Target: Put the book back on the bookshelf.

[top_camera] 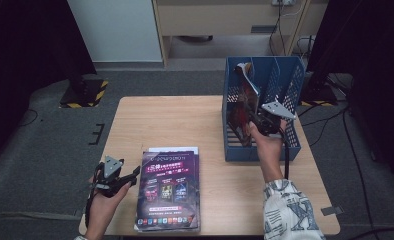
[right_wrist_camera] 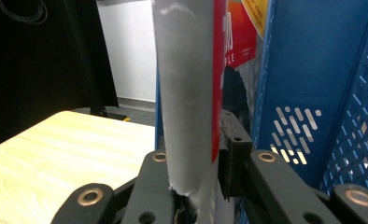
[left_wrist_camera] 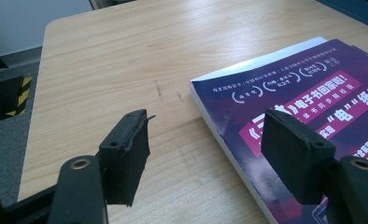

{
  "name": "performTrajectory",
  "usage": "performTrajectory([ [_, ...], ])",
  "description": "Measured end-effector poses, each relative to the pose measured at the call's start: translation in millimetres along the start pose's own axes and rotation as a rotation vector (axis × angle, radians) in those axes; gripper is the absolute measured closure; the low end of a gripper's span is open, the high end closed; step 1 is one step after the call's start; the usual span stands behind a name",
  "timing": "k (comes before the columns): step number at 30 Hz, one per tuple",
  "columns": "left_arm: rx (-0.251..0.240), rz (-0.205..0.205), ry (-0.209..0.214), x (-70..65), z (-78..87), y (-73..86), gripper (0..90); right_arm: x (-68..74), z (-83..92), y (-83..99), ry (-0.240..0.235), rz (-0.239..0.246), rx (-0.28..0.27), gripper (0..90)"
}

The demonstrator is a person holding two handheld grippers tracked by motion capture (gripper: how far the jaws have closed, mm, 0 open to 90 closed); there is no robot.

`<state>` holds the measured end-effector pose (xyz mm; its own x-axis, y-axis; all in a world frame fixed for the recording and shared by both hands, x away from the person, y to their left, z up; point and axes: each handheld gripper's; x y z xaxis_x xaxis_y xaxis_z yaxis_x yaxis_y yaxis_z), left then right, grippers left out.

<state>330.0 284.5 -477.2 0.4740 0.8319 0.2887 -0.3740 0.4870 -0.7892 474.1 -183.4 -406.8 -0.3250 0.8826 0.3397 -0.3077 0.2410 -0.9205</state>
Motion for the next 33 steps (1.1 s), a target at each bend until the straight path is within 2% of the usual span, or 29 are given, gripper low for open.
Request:
performTrajectory([
  [9, 0.002, -0.003, 0.002, -0.8, -0.2, -0.3, 32.1, -1.2, -3.0, -6.6, 0.012, -0.006, 0.023, 73.5],
  [15, 0.001, -0.003, 0.004, -0.8, 0.0, -0.4, 32.1, 0.4, -10.4, -16.0, 0.041, -0.014, 0.058, 65.2],
  [17, 0.001, -0.003, 0.004, -0.8, 0.0, -0.4, 32.1, 0.9, -12.1, -18.9, 0.054, -0.021, 0.062, 66.1],
  [22, 0.0, -0.003, 0.006, -1.0, -0.1, -0.5, 32.1, 1.7, -13.1, -19.8, 0.093, -0.017, 0.084, 80.2],
  [25, 0.0, -0.005, 0.008, -1.4, -0.1, -0.7, 32.1, 1.9, -13.3, -19.2, 0.109, -0.012, 0.092, 84.8],
  [28, 0.002, -0.007, 0.009, -1.6, -0.3, -0.7, 32.1, 3.2, -15.4, -19.6, 0.098, -0.024, 0.113, 84.7],
  [31, 0.002, -0.008, 0.01, -1.7, -0.3, -0.7, 32.1, 3.4, -18.2, -18.0, 0.11, -0.032, 0.132, 81.0],
  [33, 0.003, -0.009, 0.011, -1.6, -0.4, -0.6, 32.0, 2.3, -19.5, -16.0, 0.121, -0.035, 0.135, 82.9],
])
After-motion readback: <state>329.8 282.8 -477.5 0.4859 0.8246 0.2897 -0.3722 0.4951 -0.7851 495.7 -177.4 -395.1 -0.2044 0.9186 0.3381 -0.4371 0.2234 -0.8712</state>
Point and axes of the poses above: each handheld gripper's, and its own axes: z roughly backward along the jaws, y roughly out of its underside, x roughly to its left, and after that the axes turned 15 degrees about -z, right-handed
